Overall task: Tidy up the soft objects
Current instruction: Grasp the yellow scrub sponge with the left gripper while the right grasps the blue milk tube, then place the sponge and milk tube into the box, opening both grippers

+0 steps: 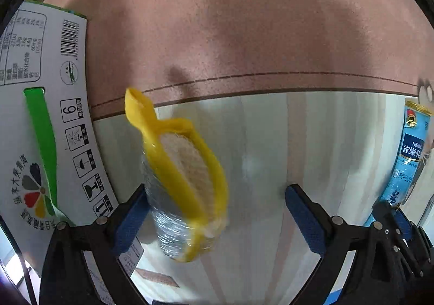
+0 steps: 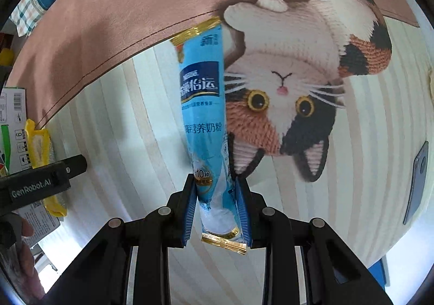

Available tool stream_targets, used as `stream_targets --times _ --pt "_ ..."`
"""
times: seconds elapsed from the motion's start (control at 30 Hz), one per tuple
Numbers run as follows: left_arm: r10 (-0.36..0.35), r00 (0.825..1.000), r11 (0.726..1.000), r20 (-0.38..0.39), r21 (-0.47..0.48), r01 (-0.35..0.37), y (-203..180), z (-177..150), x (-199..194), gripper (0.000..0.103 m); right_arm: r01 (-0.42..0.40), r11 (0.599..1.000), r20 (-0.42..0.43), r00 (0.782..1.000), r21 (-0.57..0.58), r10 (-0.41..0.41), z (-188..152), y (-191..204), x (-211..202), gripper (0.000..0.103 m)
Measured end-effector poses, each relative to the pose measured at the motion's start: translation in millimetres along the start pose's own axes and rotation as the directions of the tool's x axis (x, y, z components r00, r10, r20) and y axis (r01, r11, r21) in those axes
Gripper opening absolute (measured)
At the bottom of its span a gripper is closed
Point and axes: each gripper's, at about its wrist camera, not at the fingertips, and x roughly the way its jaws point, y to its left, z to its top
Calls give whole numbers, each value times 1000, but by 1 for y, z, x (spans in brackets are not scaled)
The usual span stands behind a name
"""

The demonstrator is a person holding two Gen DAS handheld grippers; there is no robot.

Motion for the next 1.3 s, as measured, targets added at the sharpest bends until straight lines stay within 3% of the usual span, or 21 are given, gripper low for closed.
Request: stream_targets --times 0.07,0.13,0.2,0.47,0.57,0.77,0.87,1.0,1.17,1.23,1.3 --pt "-40 999 999 27 3 40 -1 -6 -3 81 -19 1000 -11 1000 -14 19 0 1 3 30" --pt "-87 996 996 25 -14 87 0 -10 -5 57 -18 999 -16 1000 -26 18 0 7 3 29" --pt "-89 995 996 37 -21 90 0 -12 -8 48 -8 999 -18 1000 -35 7 1 12 3 29" --pt "-79 994 997 80 -15 80 -4 -27 -9 46 4 1000 -1 1000 -16 -5 15 14 1 29" --pt "-86 990 996 109 2 86 -16 -44 -25 46 6 1000 11 1000 -15 -6 11 14 -6 20" --pt "-170 959 985 226 72 158 -8 -92 -86 46 -101 994 51 993 -38 102 -14 38 -42 16" --pt "-220 935 975 278 89 202 17 -117 -123 46 -166 982 89 981 -90 174 -36 68 -80 16" --pt "-249 910 968 330 84 235 80 -134 -168 46 -256 953 132 951 -164 278 -64 119 -131 16" --pt "-311 910 947 273 8 321 163 -118 -173 46 -297 915 144 928 -274 345 -95 201 -168 16" --pt "-346 908 931 235 -36 363 194 -101 -163 46 -274 915 142 934 -297 326 -99 232 -166 16" --pt "-403 895 903 190 -76 422 216 -83 -146 46 -256 917 125 944 -306 305 -101 262 -156 16"
